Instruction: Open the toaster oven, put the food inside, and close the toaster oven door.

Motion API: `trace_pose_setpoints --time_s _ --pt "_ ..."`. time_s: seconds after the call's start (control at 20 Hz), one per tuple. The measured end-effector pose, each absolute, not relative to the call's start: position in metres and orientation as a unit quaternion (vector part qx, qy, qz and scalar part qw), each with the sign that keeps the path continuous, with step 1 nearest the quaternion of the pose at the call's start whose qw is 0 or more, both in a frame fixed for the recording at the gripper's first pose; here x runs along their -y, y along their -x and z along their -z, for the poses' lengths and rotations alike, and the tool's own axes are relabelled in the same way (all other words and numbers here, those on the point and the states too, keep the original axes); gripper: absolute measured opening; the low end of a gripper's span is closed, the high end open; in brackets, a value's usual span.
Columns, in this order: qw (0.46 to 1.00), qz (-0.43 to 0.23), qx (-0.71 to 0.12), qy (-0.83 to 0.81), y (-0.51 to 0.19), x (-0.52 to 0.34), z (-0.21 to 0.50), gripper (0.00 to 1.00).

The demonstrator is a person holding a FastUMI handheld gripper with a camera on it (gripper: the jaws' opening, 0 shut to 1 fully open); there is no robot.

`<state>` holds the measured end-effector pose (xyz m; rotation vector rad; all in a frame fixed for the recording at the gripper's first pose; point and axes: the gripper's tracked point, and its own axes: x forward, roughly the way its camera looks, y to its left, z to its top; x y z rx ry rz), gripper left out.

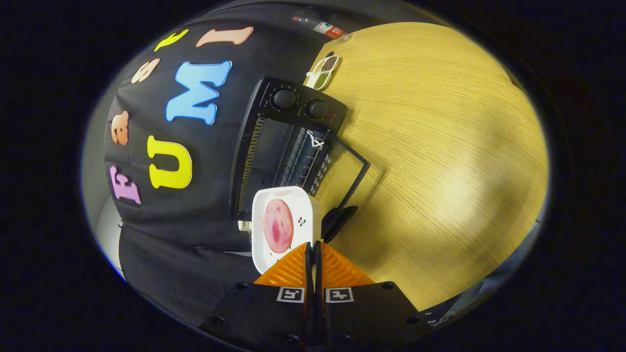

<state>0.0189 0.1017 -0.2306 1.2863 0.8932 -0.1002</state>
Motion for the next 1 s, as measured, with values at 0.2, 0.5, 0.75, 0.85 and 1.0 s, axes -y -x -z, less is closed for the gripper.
trace_pose_setpoints --time_s 0.2,0.5,0.75,0.85,1.0 --pt "0.703 0.066 -0.379 -0.598 -0.051 -0.112 0.234 0.02" --pt "0.694 0.094 -0.360 -0.616 -0.094 -0.117 0.243 0.02" --pt "0.686 0.135 -0.339 -0.629 -0.126 -0.106 0.261 0.02" --pt "0.683 0.152 -0.328 -0.635 -0.139 -0.104 0.268 0.02" --pt "0.683 0.172 -0.303 -0.641 -0.155 -0.103 0.275 0.02"
